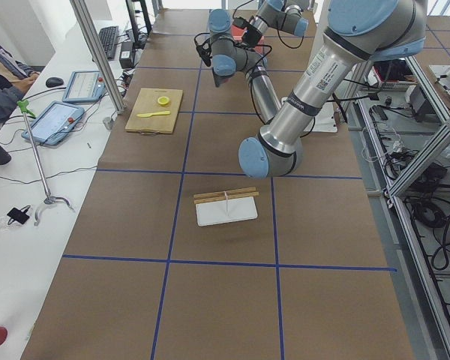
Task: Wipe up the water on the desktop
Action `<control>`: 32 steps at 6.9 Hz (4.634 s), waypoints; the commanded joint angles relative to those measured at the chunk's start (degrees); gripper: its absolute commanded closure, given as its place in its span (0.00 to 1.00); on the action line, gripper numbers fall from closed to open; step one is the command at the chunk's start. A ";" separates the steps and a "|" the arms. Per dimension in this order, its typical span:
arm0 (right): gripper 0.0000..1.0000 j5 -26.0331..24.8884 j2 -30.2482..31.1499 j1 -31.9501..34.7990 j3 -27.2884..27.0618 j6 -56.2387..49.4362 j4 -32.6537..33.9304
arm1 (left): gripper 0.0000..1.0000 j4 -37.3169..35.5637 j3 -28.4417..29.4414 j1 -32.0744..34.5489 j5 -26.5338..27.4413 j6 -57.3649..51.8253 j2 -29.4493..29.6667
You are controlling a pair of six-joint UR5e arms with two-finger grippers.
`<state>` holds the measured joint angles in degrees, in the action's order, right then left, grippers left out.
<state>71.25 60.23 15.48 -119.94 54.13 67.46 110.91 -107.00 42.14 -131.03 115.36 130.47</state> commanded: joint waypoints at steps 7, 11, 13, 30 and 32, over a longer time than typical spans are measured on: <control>1.00 0.11 8.01 -0.02 -7.11 5.26 -0.75 | 0.22 -0.25 -4.35 4.23 0.07 -0.32 -2.49; 1.00 7.08 23.31 3.13 -8.11 17.50 8.79 | 0.20 0.01 -1.13 15.76 0.16 -16.13 -11.09; 1.00 27.97 27.56 12.24 -6.11 12.79 10.23 | 0.20 -0.08 3.97 20.05 0.42 -29.08 -15.74; 1.00 46.44 -6.98 9.66 22.51 22.04 22.89 | 0.03 -0.52 10.06 30.28 -0.28 -55.16 -22.81; 1.00 47.56 -8.23 11.04 25.56 22.70 22.89 | 0.03 -0.52 10.41 30.28 -0.19 -55.16 -22.81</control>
<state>118.06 52.02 25.77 -95.61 76.34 90.30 110.39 -96.80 72.41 -131.28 60.21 107.68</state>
